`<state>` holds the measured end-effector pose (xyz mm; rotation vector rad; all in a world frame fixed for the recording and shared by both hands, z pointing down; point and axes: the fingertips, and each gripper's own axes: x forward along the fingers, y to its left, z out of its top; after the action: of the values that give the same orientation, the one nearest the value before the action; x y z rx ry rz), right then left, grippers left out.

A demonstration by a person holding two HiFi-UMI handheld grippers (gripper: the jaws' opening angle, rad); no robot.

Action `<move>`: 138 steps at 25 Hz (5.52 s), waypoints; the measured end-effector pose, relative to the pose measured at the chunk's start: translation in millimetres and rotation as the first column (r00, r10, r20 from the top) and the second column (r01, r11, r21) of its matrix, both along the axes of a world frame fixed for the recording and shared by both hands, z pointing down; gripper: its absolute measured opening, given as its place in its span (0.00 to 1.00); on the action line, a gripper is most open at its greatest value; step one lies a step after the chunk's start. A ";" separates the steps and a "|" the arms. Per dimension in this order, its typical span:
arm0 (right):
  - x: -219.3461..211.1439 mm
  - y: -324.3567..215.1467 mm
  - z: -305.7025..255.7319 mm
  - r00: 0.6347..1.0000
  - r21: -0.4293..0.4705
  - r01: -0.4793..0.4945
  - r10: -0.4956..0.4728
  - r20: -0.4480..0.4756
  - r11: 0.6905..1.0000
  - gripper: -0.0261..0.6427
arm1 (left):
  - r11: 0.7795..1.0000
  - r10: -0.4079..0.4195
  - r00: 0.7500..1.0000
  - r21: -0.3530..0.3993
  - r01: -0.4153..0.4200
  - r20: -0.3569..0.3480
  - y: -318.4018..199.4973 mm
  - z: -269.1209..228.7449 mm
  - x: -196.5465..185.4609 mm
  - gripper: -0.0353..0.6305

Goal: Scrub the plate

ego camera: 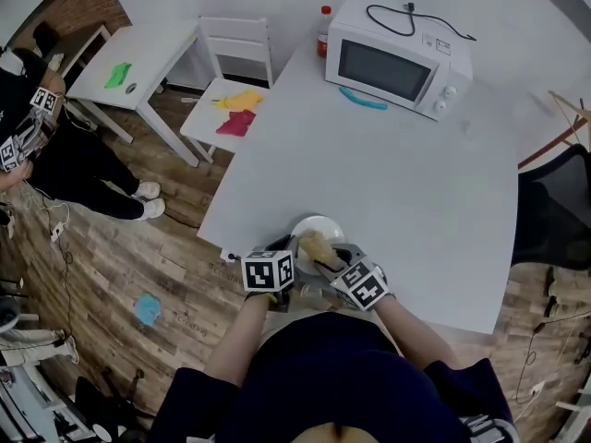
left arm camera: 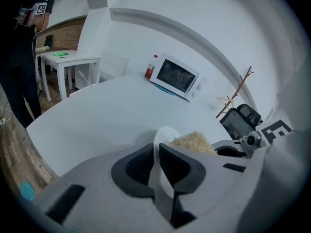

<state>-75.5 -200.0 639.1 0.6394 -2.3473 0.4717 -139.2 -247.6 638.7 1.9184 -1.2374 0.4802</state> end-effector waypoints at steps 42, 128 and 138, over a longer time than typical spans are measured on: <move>12.1 39.0 17.1 0.996 -0.095 0.085 -0.084 0.021 0.992 0.30 | 0.998 -0.056 0.997 0.017 0.055 0.044 1.1 3.6 -17.0 0.13; 126.9 184.9 -100.2 0.908 -0.038 -0.137 0.141 0.395 0.990 0.30 | 0.953 -0.258 0.966 0.163 0.256 -0.014 250.2 -58.0 84.8 0.08; 132.3 188.4 -99.2 0.908 -0.032 -0.147 0.147 0.391 0.989 0.30 | 0.958 -0.238 0.971 0.160 0.239 -0.022 250.8 -58.2 95.0 0.08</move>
<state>56.8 -11.5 539.9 0.7844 -2.6846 0.7288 -44.2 3.2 580.5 1.8670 -1.5230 0.2567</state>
